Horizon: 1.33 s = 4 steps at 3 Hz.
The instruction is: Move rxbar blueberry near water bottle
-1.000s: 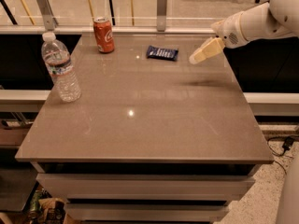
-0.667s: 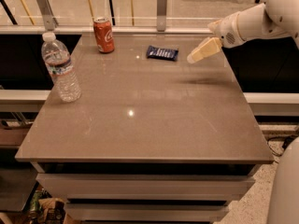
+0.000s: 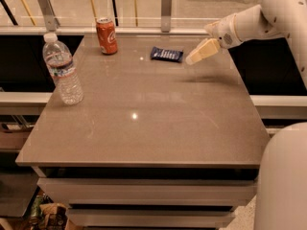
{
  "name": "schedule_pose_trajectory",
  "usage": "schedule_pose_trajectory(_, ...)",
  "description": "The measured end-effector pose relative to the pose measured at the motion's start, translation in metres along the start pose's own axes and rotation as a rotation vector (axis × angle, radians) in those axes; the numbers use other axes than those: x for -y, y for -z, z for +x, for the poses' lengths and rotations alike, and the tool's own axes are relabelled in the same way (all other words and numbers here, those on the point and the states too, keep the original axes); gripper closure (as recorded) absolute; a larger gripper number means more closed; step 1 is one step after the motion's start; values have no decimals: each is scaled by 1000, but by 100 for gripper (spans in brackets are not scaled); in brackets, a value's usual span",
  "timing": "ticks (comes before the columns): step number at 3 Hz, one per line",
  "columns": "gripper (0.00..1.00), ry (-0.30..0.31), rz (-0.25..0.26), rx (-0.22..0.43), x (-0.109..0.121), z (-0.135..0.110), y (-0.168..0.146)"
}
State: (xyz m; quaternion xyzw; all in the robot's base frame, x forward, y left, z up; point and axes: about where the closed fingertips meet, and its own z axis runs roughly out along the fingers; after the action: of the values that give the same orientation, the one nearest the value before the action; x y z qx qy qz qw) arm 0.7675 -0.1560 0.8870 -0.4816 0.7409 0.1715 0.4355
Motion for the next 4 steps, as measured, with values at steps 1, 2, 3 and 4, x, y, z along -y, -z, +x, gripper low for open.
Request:
schedule_pose_trajectory(1,0,4,-23,12,0,-2,-11)
schedule_pose_trajectory(2,0,0,-44,27,0,-3,-21)
schedule_pose_trajectory(3,0,-3,-70,45,-3,-6,-34)
schedule_pose_trajectory(4,0,-3,-96,61,-6,-10,-48)
